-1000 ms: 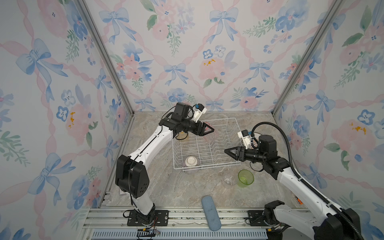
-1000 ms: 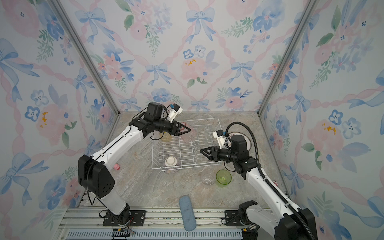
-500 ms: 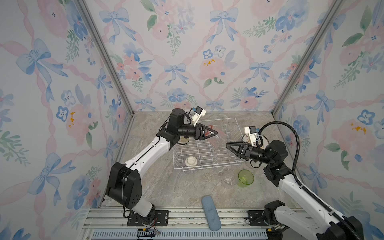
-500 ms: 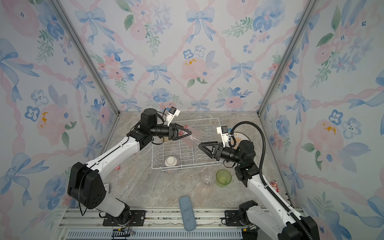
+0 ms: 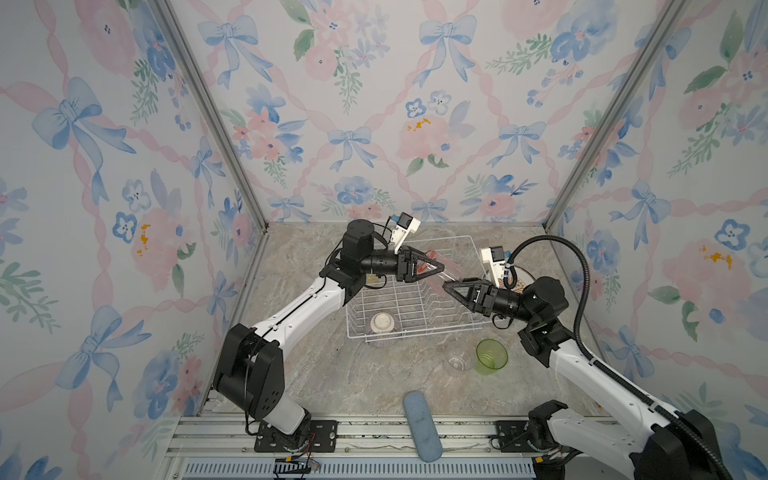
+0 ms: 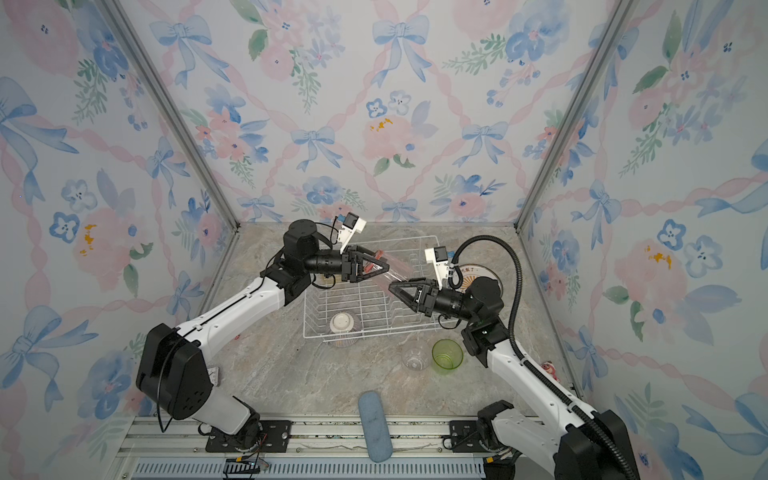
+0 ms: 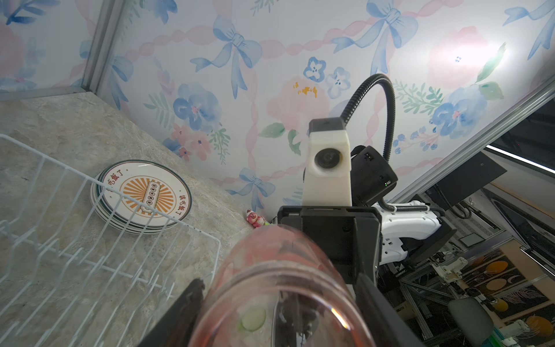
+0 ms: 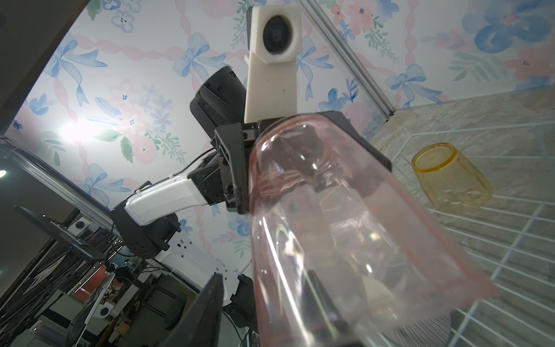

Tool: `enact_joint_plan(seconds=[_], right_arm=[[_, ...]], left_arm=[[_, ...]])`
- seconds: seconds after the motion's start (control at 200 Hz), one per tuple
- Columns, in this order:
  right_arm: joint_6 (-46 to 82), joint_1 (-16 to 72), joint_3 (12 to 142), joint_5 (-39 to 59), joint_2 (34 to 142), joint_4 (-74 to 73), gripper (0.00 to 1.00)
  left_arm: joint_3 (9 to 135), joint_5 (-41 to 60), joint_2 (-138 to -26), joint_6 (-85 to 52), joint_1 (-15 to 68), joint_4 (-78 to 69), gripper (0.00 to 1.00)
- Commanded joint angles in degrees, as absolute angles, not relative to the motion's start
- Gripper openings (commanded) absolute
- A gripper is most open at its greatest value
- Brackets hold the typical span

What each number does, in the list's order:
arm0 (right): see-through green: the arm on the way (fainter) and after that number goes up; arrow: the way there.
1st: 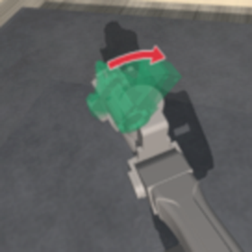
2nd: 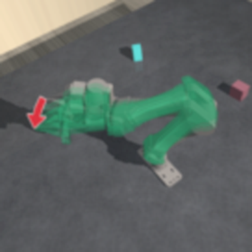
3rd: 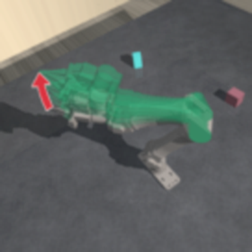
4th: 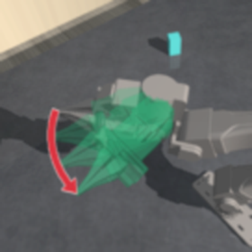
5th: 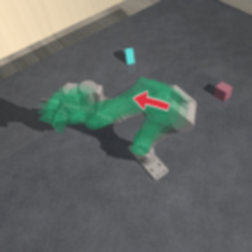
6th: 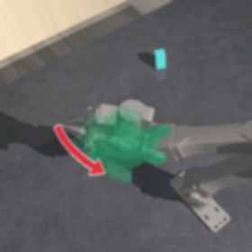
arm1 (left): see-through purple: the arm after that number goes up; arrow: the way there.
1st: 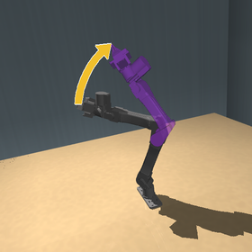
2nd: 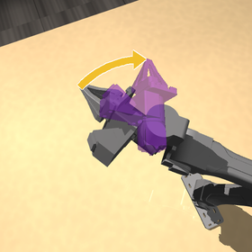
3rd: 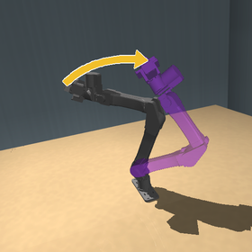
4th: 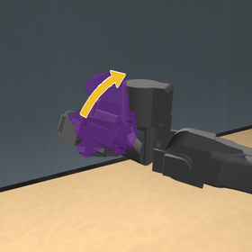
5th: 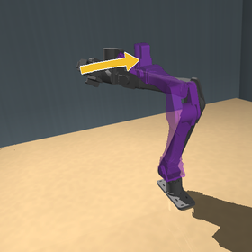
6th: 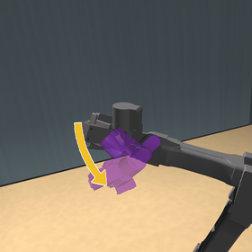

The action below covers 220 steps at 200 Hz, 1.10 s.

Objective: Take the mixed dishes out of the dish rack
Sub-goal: 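Close the right gripper on the pink glass held by the left gripper, then open and withdraw the left gripper while the right gripper lowers the pink glass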

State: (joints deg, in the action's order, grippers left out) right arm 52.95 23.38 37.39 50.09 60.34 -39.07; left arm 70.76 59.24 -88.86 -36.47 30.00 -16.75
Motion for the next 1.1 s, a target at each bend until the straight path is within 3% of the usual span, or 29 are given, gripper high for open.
enact_joint_plan(seconds=[0.0, 0.36, 0.49, 0.605, 0.735, 0.915, 1.095], right_arm=[[54.2, 23.8, 39.6, 48.8, 61.2, -45.9, 0.41], [57.5, 24.1, 41.0, 48.6, 64.7, -50.9, 0.01], [57.1, 24.0, 41.5, 48.7, 64.7, -49.8, 0.00], [54.2, 24.1, 42.6, 49.6, 63.6, -44.4, 0.00], [43.0, 24.5, 46.2, 50.2, 60.1, -24.3, 0.00], [25.2, 26.8, 52.7, 48.3, 55.2, 6.1, 0.00], [9.7, 35.2, 62.4, 34.5, 56.2, 36.8, 0.00]], left_arm=[[70.2, 60.1, -87.1, -37.7, 30.5, -20.5, 0.53], [69.4, 60.2, -87.4, -39.1, 31.1, -22.9, 0.53], [68.7, 59.8, -86.8, -39.0, 31.3, -22.9, 0.56], [67.3, 58.4, -84.7, -38.3, 30.8, -23.0, 0.67], [65.1, 56.4, -80.8, -38.2, 27.9, -22.8, 0.74], [63.5, 51.9, -75.3, -33.7, 23.8, -14.6, 0.75], [69.7, 26.9, -71.7, -19.8, 24.7, 14.8, 0.74]])
